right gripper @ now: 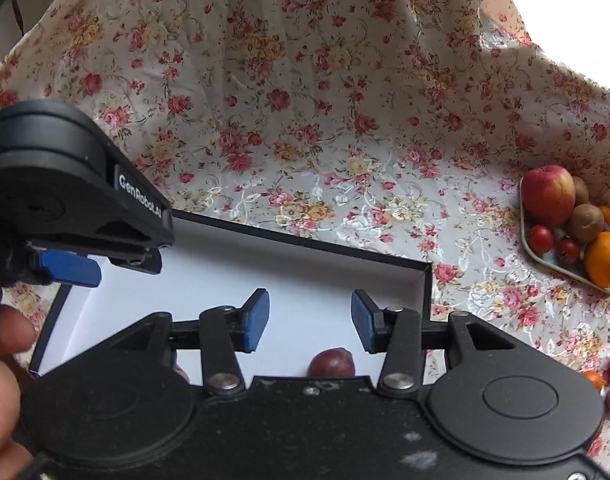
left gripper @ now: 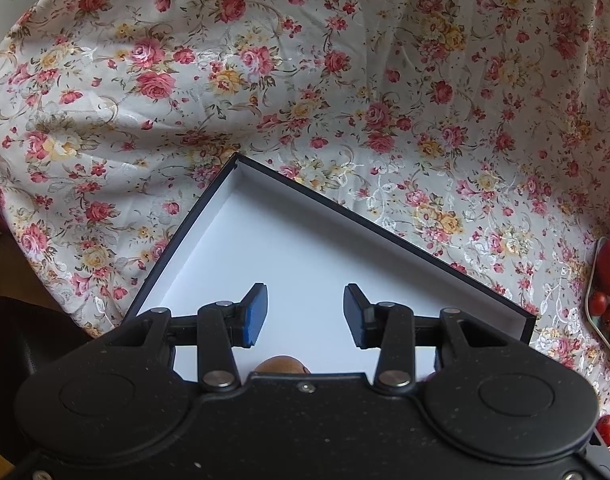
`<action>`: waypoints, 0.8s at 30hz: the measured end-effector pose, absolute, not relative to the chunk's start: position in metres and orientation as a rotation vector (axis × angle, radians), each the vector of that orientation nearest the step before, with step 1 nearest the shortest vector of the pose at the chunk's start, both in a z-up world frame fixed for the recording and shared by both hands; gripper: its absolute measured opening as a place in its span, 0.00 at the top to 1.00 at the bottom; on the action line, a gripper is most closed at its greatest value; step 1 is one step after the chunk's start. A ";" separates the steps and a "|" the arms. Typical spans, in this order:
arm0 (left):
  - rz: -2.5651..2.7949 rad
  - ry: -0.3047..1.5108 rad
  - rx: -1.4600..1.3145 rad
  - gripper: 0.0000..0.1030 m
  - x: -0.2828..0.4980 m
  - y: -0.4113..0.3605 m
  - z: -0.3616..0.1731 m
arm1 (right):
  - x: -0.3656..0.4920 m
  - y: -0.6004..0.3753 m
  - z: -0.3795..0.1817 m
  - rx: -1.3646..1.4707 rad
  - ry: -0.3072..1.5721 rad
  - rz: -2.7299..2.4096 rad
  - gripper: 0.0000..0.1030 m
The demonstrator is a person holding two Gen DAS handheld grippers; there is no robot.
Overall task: Organize fruits
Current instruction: 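Withdraw both tools from the box toward the loose fruits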
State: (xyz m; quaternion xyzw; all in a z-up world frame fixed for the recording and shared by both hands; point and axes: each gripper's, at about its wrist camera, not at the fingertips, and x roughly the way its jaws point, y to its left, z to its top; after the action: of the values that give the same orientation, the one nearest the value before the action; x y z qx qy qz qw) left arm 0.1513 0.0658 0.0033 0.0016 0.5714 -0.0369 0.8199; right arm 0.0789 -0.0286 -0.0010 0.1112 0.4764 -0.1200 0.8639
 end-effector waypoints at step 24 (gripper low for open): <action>-0.091 1.209 0.021 0.52 0.150 0.061 0.004 | 0.088 -0.073 -0.027 0.658 1.010 -0.157 0.52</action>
State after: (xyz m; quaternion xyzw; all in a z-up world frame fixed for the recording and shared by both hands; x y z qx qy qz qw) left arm 0.1499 0.0614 0.0041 0.0100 0.5681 -0.0428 0.8218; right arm 0.0880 -0.0727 -0.0272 0.3093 0.4746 -0.0739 0.8208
